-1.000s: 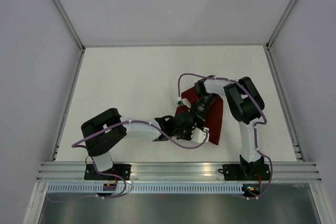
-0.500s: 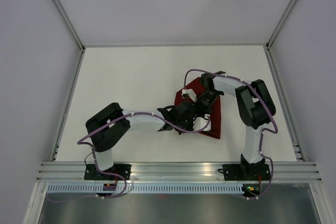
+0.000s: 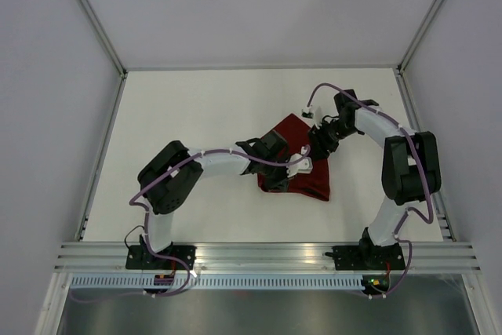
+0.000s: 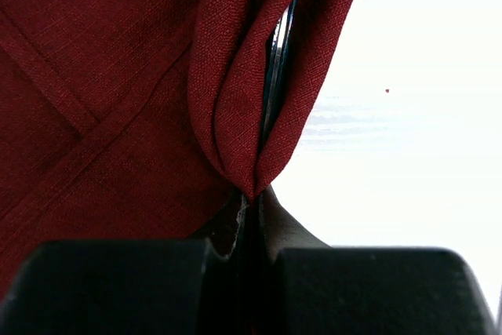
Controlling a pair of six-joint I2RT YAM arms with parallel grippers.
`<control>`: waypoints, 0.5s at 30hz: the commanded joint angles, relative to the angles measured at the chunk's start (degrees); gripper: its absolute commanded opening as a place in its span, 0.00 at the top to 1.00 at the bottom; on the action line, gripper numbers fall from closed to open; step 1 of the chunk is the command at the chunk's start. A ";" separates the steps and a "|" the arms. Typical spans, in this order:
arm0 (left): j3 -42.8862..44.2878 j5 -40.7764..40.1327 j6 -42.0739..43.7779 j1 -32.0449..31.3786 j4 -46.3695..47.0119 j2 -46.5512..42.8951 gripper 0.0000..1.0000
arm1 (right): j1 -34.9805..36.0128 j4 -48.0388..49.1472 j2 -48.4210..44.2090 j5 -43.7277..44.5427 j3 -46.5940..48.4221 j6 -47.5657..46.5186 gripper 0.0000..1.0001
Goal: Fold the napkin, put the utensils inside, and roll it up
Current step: Roll the napkin with the utensil
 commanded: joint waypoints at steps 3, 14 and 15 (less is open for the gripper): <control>5.24 10.76 -5.36 3.35 -8.47 6.12 0.98 | -2.53 8.20 -11.66 -2.08 -6.90 -0.66 0.46; 17.90 24.03 -9.92 7.84 -20.60 18.08 0.98 | -1.14 22.35 -34.69 -1.30 -26.41 -4.35 0.43; 18.34 24.13 -10.37 7.84 -21.21 19.13 0.98 | 0.01 23.23 -36.11 0.45 -27.65 -4.35 0.43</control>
